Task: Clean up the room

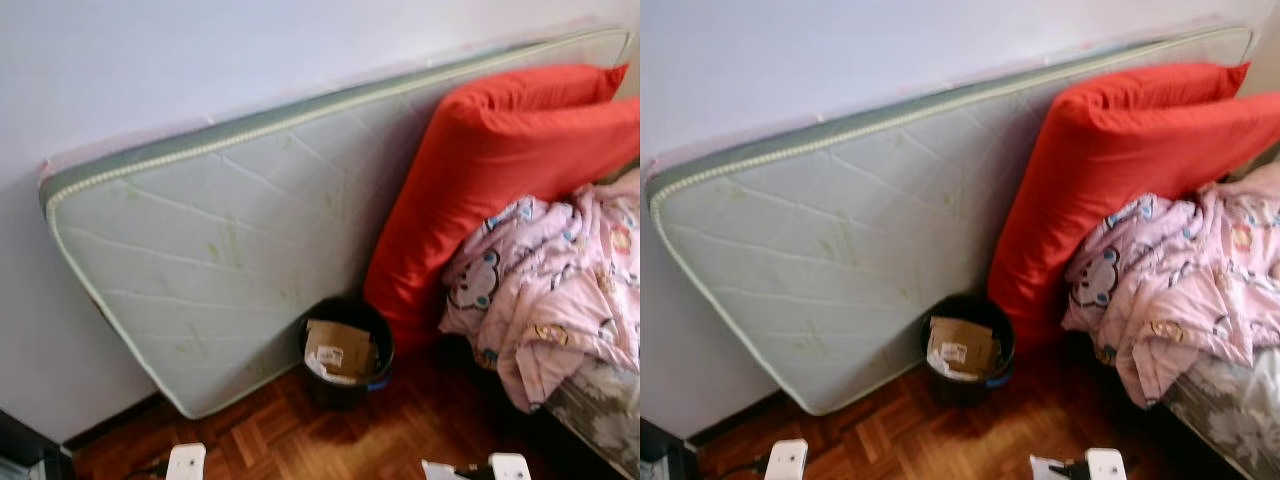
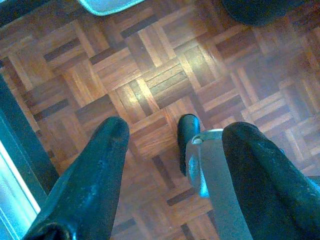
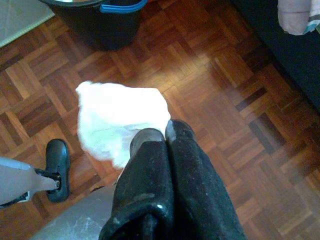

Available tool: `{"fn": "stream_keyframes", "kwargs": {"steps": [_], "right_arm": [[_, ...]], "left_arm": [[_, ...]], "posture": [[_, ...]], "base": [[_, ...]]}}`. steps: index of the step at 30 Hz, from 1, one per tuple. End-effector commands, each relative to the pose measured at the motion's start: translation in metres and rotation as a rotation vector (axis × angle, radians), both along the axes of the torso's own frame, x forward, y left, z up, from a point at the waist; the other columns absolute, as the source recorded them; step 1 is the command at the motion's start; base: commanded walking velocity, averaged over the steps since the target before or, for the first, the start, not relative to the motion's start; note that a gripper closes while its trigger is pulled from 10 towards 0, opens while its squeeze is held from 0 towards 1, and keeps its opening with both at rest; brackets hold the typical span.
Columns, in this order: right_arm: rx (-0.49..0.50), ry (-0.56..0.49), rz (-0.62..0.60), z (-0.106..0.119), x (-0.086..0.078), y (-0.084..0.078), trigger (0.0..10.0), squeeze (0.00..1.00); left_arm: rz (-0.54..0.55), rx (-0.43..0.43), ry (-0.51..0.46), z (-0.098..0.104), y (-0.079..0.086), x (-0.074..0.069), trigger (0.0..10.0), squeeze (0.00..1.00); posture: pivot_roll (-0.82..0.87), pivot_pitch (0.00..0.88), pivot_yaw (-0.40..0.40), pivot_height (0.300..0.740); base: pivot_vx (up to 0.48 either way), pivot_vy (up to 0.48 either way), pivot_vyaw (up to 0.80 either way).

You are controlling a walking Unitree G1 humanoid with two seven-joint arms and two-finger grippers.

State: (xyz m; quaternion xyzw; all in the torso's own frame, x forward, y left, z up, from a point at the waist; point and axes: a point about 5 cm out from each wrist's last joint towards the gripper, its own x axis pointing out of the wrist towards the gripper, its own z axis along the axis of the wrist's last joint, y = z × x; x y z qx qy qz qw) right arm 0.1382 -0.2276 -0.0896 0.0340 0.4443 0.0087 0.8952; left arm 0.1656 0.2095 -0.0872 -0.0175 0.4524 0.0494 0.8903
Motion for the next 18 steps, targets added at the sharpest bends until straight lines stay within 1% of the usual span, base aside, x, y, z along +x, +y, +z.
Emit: {"fn": "stream_keyframes", "kwargs": {"steps": [1, 3, 7, 10, 14, 18], "right_arm": [[-0.012, -0.005, 0.011, 0.0009, 0.0003, -0.0023, 10.0, 0.00], [-0.017, -0.009, 0.021, 0.0013, 0.0008, -0.0024, 10.0, 0.00], [-0.004, -0.007, 0.003, 0.0009, 0.0003, -0.0022, 10.0, 0.00], [0.005, -0.004, 0.000, 0.0006, 0.0001, -0.0016, 10.0, 0.00], [-0.007, -0.004, 0.017, 0.0009, 0.0006, -0.0018, 10.0, 0.00], [-0.009, -0.007, 0.024, 0.0012, 0.0012, -0.0017, 10.0, 0.00]], "left_arm": [[-0.005, -0.004, 0.005, -0.0002, -0.0006, 0.0002, 10.0, 0.00], [-0.004, -0.004, 0.005, -0.0002, -0.0005, 0.0002, 10.0, 0.00], [-0.006, -0.006, 0.005, -0.0001, -0.0005, 0.0003, 10.0, 0.00], [-0.008, -0.006, 0.006, -0.0001, -0.0004, 0.0004, 10.0, 0.00], [-0.012, -0.006, 0.007, 0.0000, -0.0005, 0.0006, 10.0, 0.00], [-0.013, -0.006, 0.007, 0.0000, -0.0005, 0.0007, 10.0, 0.00]], "posture": [[0.04, 0.000, -0.020, 0.740], [0.04, 0.000, -0.020, 0.740], [0.04, 0.000, -0.018, 0.740], [0.03, 0.000, -0.016, 0.740], [0.03, 0.000, -0.014, 0.740], [0.03, 0.000, -0.014, 0.740]], "base": [[0.274, 0.000, 0.51], [0.274, 0.000, 0.79], [0.274, 0.000, 0.72], [0.274, 0.000, 0.00], [0.273, 0.000, 0.00], [0.272, 0.000, 0.80]]}}
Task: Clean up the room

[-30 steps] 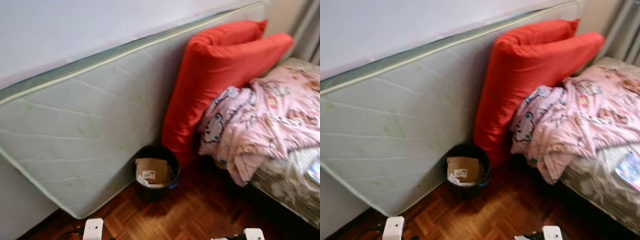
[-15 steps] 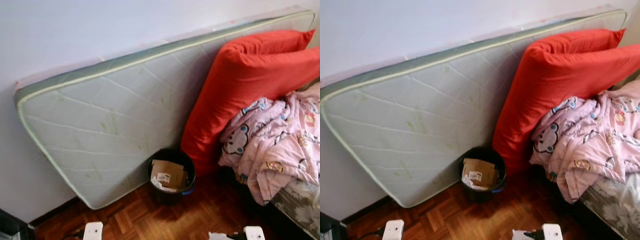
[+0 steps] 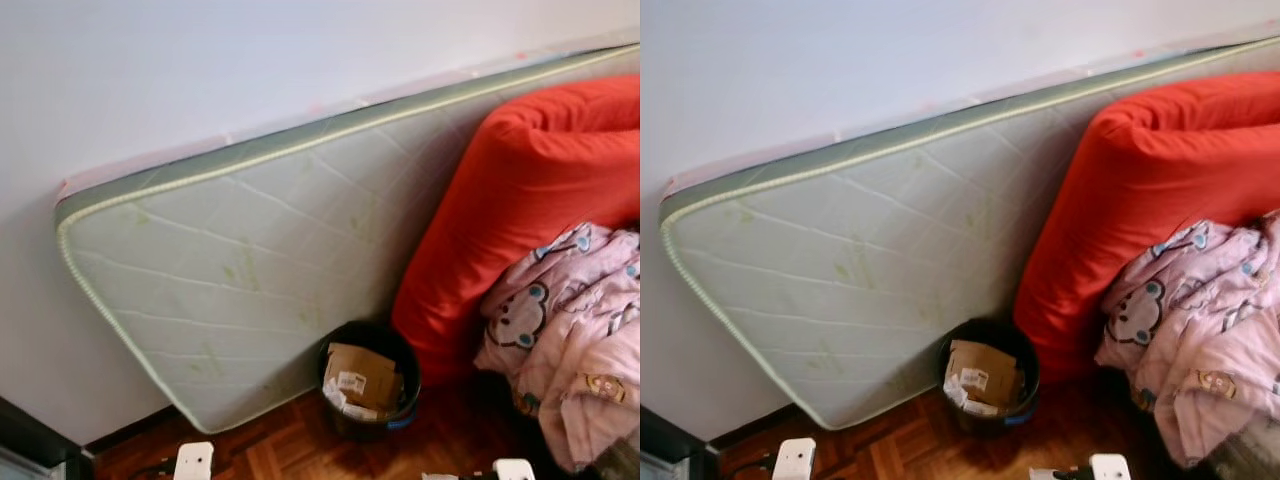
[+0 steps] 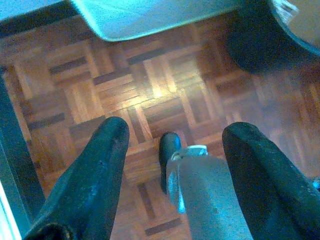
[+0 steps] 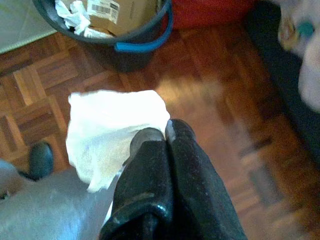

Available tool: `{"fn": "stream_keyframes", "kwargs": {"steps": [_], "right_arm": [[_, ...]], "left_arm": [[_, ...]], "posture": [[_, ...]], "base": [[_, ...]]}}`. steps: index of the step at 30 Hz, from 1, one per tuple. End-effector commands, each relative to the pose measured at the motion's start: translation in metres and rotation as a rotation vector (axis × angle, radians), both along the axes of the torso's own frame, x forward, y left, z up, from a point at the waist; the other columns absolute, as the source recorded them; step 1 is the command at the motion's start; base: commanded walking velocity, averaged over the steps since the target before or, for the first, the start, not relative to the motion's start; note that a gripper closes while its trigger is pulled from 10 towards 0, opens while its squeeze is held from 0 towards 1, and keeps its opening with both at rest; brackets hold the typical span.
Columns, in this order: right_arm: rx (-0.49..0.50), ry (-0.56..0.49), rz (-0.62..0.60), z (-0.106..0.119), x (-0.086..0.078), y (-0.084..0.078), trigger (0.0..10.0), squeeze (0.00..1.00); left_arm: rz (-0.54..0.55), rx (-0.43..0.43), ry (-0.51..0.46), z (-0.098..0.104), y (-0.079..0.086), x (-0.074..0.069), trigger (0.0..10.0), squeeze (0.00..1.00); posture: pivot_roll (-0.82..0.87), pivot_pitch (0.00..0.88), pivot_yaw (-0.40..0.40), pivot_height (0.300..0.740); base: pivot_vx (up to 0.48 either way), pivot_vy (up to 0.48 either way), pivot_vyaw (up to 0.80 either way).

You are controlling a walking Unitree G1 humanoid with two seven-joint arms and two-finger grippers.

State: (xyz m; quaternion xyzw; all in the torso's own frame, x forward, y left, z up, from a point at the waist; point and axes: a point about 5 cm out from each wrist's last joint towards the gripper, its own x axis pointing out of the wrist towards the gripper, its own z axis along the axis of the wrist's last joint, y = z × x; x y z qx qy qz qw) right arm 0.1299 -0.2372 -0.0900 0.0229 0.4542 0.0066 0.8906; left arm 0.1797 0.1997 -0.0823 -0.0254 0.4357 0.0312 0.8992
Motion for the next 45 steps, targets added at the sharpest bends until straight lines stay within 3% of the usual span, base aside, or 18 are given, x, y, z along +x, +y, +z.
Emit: {"fn": "stream_keyframes", "kwargs": {"steps": [1, 6, 18, 30, 38, 45], "right_arm": [[0.013, -0.028, 0.018, 0.002, 0.010, 0.008, 10.0, 0.00], [0.021, -0.029, 0.009, 0.002, 0.009, 0.008, 10.0, 0.00], [0.006, -0.035, -0.079, 0.001, 0.007, 0.004, 10.0, 0.00], [-0.009, -0.040, -0.087, 0.002, 0.007, 0.002, 10.0, 0.00], [0.013, -0.107, -0.110, 0.005, 0.011, 0.001, 10.0, 0.00], [0.040, -0.187, -0.040, 0.012, 0.016, 0.001, 10.0, 0.00]], "left_arm": [[0.012, 0.023, 0.047, -0.005, 0.009, -0.013, 10.0, 0.00], [0.012, 0.022, 0.047, -0.005, 0.009, -0.013, 10.0, 0.00], [0.013, 0.019, 0.047, -0.005, 0.008, -0.014, 10.0, 0.00], [0.019, 0.024, 0.044, -0.005, 0.007, -0.014, 10.0, 0.00], [0.030, 0.026, 0.037, -0.005, 0.006, -0.013, 10.0, 0.00], [0.066, 0.022, -0.029, -0.003, 0.004, -0.011, 10.0, 0.00]], "posture": [[0.03, 0.000, -0.014, 0.740], [0.03, 0.000, -0.013, 0.740], [0.03, 0.000, -0.018, 0.740], [0.04, 0.000, -0.024, 0.740], [0.05, 0.000, -0.029, 0.740], [0.06, 0.000, -0.045, 0.740]], "base": [[0.270, 0.000, 0.80], [0.272, 0.000, 0.76], [0.269, 0.000, 0.00], [0.149, 0.000, -0.77], [0.000, 0.000, -0.11], [0.000, 0.000, 0.00]]}}
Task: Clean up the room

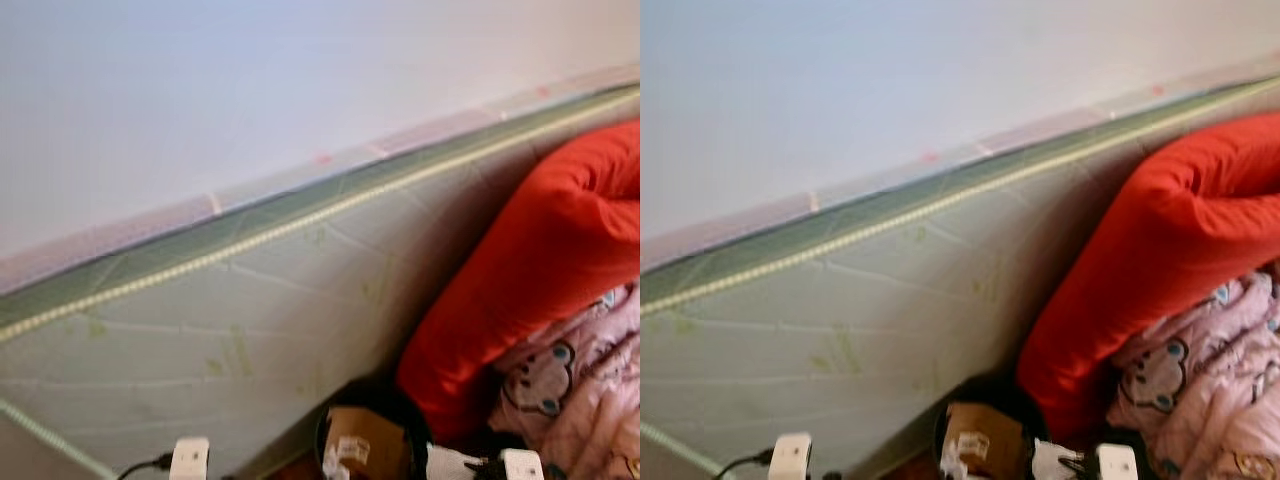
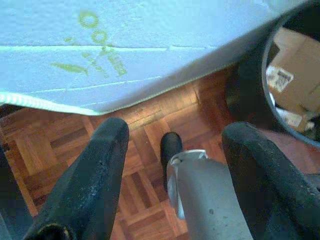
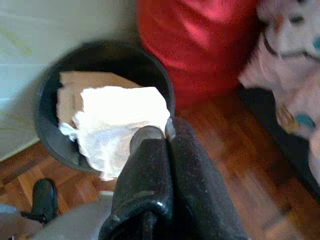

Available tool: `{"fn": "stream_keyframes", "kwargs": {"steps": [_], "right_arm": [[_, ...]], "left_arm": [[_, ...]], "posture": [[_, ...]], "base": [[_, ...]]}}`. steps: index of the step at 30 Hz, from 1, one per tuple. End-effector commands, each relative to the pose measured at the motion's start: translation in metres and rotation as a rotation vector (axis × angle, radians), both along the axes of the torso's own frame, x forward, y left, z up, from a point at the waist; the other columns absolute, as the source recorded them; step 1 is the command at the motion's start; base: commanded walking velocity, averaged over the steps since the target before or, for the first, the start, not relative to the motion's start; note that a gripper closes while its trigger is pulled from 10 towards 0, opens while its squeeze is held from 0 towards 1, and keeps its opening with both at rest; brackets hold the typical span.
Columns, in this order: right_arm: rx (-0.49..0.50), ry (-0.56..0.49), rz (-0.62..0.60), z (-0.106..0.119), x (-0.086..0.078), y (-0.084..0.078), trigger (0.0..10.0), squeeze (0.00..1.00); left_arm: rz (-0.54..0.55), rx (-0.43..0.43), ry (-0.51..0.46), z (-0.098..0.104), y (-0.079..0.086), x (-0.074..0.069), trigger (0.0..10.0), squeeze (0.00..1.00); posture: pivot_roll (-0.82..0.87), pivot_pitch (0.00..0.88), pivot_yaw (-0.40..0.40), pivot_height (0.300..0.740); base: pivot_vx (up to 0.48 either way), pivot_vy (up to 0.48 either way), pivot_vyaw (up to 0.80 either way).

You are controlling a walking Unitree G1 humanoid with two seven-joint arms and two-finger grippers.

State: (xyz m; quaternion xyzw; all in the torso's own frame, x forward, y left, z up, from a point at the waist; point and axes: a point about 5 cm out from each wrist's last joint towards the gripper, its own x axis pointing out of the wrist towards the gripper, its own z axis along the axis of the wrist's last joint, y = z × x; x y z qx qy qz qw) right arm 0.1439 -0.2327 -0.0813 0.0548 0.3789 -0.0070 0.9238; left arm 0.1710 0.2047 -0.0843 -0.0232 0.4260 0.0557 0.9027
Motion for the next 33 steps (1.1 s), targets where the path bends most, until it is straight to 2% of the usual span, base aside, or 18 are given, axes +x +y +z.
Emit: {"fn": "stream_keyframes", "kwargs": {"steps": [1, 5, 8, 9, 10, 11, 12, 14, 19, 23, 29, 33], "right_arm": [[-0.014, -0.029, 0.020, 0.003, 0.003, -0.004, 10.0, 0.00], [-0.006, -0.069, -0.023, 0.006, 0.003, -0.006, 10.0, 0.00], [0.018, -0.116, -0.009, 0.009, 0.006, -0.005, 10.0, 0.00], [0.033, -0.198, 0.024, 0.022, 0.050, 0.020, 10.0, 0.00], [0.044, -0.308, 0.067, 0.049, 0.106, 0.057, 10.0, 0.00], [0.044, -0.343, 0.075, 0.059, 0.120, 0.066, 10.0, 0.00], [0.044, -0.343, 0.075, 0.059, 0.120, 0.066, 10.0, 0.00], [0.062, -0.407, 0.066, 0.069, 0.130, 0.068, 10.0, 0.00], [0.082, -0.455, 0.106, 0.075, 0.134, 0.071, 10.0, 0.00], [0.078, -0.459, 0.109, 0.075, 0.133, 0.070, 10.0, 0.00], [-0.017, -0.453, 0.022, 0.072, 0.129, 0.058, 10.0, 0.00], [-0.013, -0.444, 0.026, 0.068, 0.123, 0.059, 10.0, 0.00]], "left_arm": [[0.038, -0.007, -0.023, 0.000, -0.001, -0.002, 10.0, 0.00], [0.067, -0.012, -0.066, 0.002, -0.002, 0.000, 10.0, 0.00], [0.060, -0.021, -0.083, 0.003, -0.003, 0.001, 10.0, 0.00], [0.063, -0.020, -0.086, 0.003, -0.003, 0.001, 10.0, 0.00], [0.071, -0.018, -0.089, 0.003, -0.002, 0.001, 10.0, 0.00], [0.072, -0.018, -0.089, 0.003, -0.001, 0.001, 10.0, 0.00], [0.072, -0.018, -0.089, 0.003, -0.001, 0.001, 10.0, 0.00], [0.066, -0.014, -0.085, 0.003, 0.000, 0.001, 10.0, 0.00], [0.059, -0.013, -0.085, 0.003, 0.002, 0.001, 10.0, 0.00], [0.060, -0.010, -0.087, 0.004, 0.002, 0.001, 10.0, 0.00], [0.058, -0.011, -0.088, 0.003, 0.002, -0.001, 10.0, 0.00], [0.053, -0.011, -0.087, 0.003, 0.002, -0.002, 10.0, 0.00]], "posture": [[0.07, 0.000, -0.052, 0.740], [0.08, 0.000, -0.056, 0.740], [0.09, 0.000, -0.058, 0.740], [0.09, 0.000, -0.058, 0.740], [0.08, 0.000, -0.055, 0.740], [0.08, 0.000, -0.055, 0.740], [0.08, 0.000, -0.055, 0.740], [0.07, 0.000, -0.049, 0.740], [0.06, 0.000, -0.042, 0.740], [0.06, 0.000, -0.039, 0.740], [0.05, 0.000, -0.043, 0.740], [0.05, 0.000, -0.044, 0.740]], "base": [[0.000, 0.000, 0.00], [0.000, 0.000, 0.00], [0.000, 0.000, 0.00], [0.000, 0.000, 0.00], [0.000, 0.000, 0.00], [0.000, 0.000, 0.00], [0.000, 0.000, 0.00], [0.000, 0.000, 0.00], [0.000, 0.000, 0.00], [0.000, 0.000, 0.00], [0.000, 0.000, 0.00], [0.000, 0.000, 0.00]]}}
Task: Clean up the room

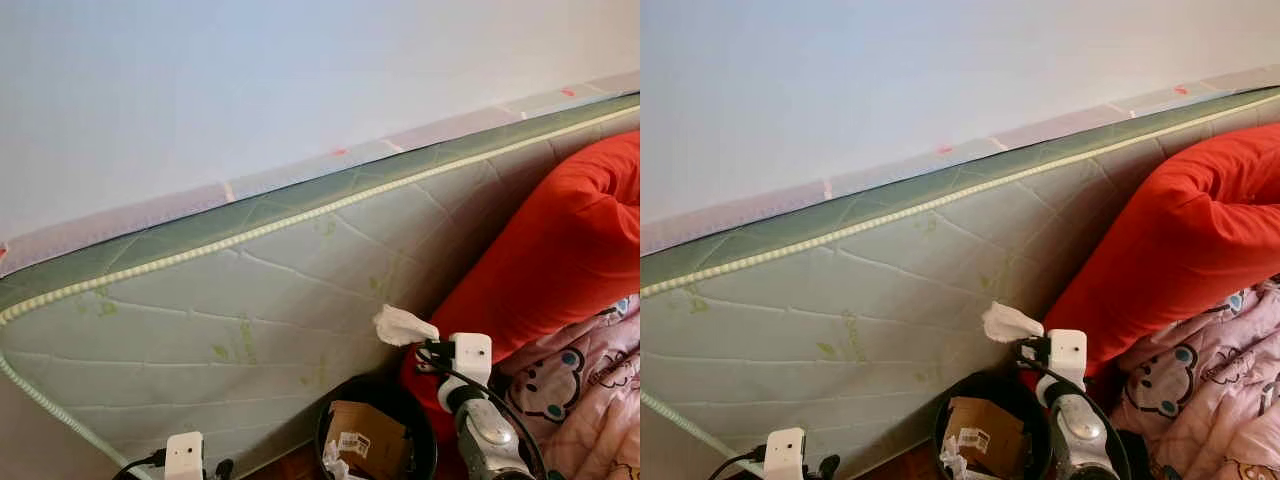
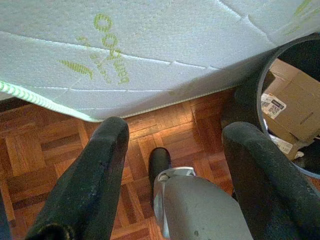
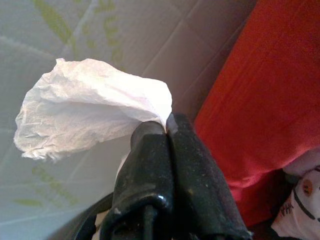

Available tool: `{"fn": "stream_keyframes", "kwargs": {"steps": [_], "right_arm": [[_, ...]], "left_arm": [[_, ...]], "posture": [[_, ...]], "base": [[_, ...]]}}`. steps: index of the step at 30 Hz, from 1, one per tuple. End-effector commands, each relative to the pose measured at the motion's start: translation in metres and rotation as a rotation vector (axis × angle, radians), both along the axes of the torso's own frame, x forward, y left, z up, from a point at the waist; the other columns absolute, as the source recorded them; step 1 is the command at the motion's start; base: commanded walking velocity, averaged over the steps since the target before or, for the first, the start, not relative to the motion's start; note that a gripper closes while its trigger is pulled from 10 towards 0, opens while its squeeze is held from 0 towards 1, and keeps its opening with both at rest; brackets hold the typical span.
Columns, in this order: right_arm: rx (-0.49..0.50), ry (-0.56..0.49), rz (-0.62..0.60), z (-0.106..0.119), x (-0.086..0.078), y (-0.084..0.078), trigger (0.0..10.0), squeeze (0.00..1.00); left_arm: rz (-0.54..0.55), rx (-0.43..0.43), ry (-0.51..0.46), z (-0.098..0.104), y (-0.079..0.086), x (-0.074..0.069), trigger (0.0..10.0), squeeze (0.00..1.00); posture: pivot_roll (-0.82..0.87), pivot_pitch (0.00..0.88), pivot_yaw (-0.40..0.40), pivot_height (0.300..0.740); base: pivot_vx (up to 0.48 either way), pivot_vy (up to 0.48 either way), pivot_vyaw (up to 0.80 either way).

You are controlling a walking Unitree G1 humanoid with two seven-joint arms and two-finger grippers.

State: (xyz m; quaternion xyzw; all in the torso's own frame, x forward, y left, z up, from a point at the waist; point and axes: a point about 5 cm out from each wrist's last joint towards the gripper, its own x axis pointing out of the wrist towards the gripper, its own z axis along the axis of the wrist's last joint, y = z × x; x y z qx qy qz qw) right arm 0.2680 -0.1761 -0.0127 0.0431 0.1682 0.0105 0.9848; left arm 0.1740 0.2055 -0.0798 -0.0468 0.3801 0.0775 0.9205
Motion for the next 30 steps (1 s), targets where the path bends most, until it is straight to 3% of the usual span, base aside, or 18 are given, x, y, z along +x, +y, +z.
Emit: {"fn": "stream_keyframes", "kwargs": {"steps": [1, 15, 24, 30], "right_arm": [[0.005, -0.001, 0.013, -0.0011, -0.0014, 0.0034, 10.0, 0.00], [-0.008, 0.038, 0.002, -0.0053, -0.0046, -0.0010, 10.0, 0.00], [-0.007, 0.063, 0.027, -0.0080, -0.0058, 0.0028, 10.0, 0.00], [-0.014, 0.069, 0.044, -0.0085, -0.0065, 0.0014, 10.0, 0.00]], "left_arm": [[-0.006, 0.008, 0.014, -0.0020, 0.0017, -0.0051, 10.0, 0.00], [-0.015, 0.010, 0.030, -0.0030, 0.0025, -0.0067, 10.0, 0.00], [-0.004, 0.008, 0.027, -0.0032, 0.0013, -0.0067, 10.0, 0.00], [-0.005, 0.008, 0.031, -0.0036, 0.0006, -0.0071, 10.0, 0.00]], "posture": [[0.05, 0.000, -0.044, 0.740], [0.03, 0.000, -0.028, 0.740], [0.03, 0.000, -0.037, 0.675], [0.03, 0.000, -0.041, 0.661]], "base": [[0.000, 0.000, 0.00], [0.000, 0.000, 0.00], [0.000, 0.000, 0.00], [0.000, 0.000, 0.00]]}}
